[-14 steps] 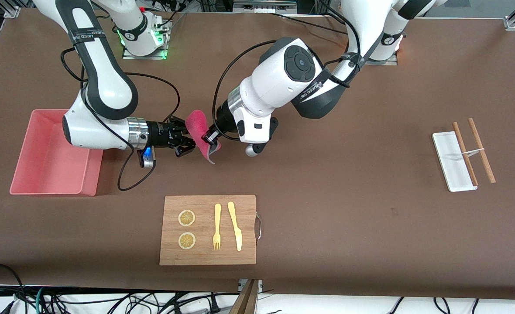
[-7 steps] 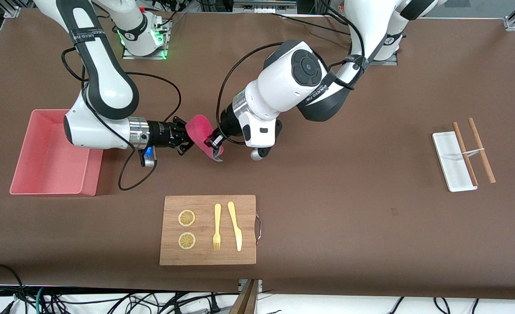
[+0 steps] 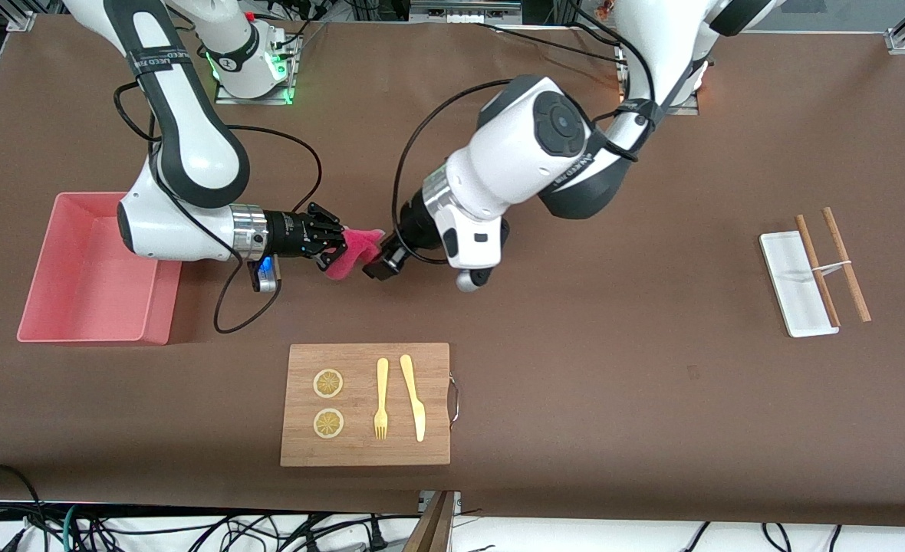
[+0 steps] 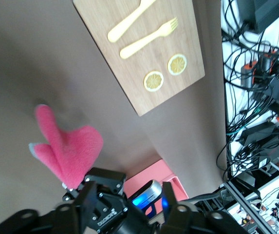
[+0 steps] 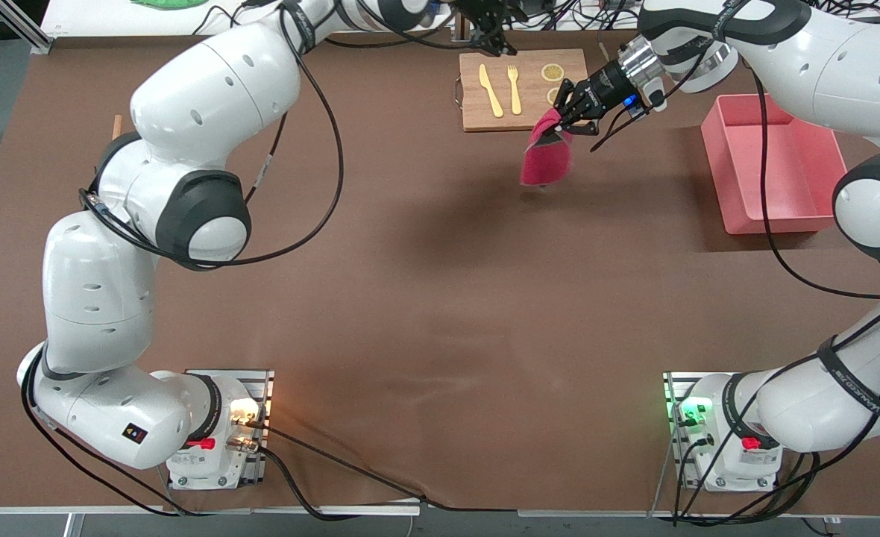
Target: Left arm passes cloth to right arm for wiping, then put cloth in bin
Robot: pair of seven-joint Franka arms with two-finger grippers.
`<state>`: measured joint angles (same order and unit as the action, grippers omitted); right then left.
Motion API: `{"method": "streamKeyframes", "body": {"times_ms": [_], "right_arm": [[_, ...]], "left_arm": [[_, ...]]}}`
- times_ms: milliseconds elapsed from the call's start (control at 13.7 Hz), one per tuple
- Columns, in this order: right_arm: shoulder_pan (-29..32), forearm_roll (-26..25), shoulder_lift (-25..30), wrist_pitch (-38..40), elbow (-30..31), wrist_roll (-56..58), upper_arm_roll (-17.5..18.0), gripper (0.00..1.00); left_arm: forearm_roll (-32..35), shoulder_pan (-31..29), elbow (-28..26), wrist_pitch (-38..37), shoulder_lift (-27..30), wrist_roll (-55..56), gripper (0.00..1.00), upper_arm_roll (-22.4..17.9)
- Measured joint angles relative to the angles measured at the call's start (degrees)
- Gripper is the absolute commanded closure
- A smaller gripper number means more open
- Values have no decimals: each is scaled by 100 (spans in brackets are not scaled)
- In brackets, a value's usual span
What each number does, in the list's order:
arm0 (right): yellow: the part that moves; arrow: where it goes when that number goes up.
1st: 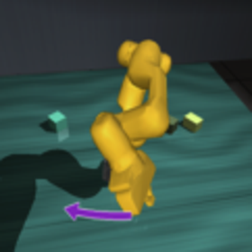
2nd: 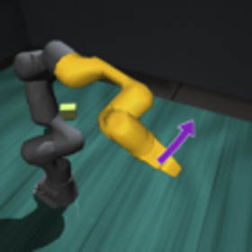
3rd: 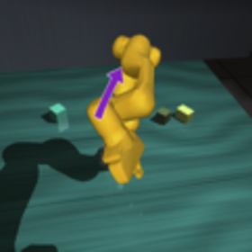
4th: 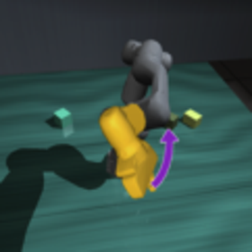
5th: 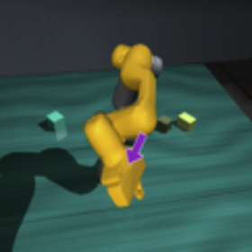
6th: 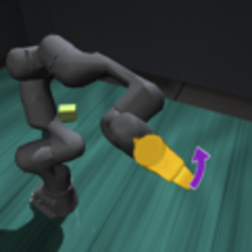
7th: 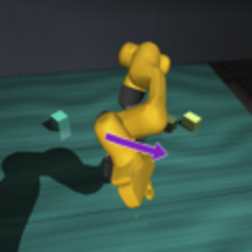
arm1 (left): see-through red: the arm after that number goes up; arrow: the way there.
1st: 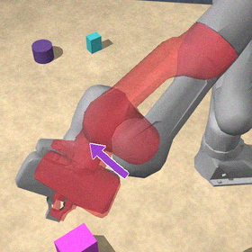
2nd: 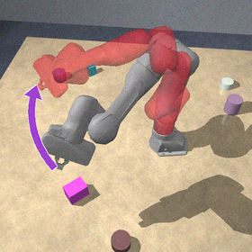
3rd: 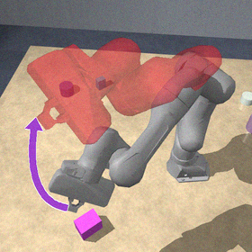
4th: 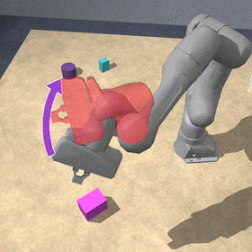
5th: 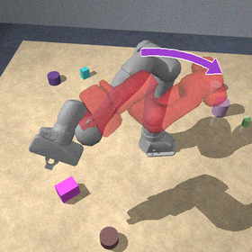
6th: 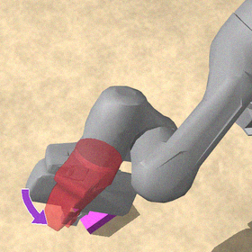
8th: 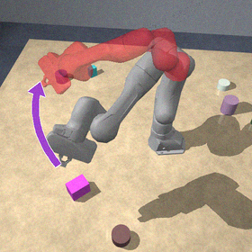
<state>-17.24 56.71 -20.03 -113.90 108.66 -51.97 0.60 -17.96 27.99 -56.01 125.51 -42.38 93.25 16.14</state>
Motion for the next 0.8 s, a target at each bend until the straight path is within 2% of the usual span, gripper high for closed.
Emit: {"method": "streamKeyframes", "body": {"times_ms": [220, 512, 805], "right_arm": [[-234, -309, -47, -25, -9, 6, 8, 100], [-820, -1779, -400, -141, -119, 113, 19, 100], [-906, -2436, -784, -209, -175, 792, -84, 100]], "left_arm": [[1, -478, 34, -985, 236, -606, 0, -33], [295, -1293, 43, -2653, 576, -2234, 0, -60], [936, -1792, 44, -4128, 1019, -3847, 0, -60]]}}
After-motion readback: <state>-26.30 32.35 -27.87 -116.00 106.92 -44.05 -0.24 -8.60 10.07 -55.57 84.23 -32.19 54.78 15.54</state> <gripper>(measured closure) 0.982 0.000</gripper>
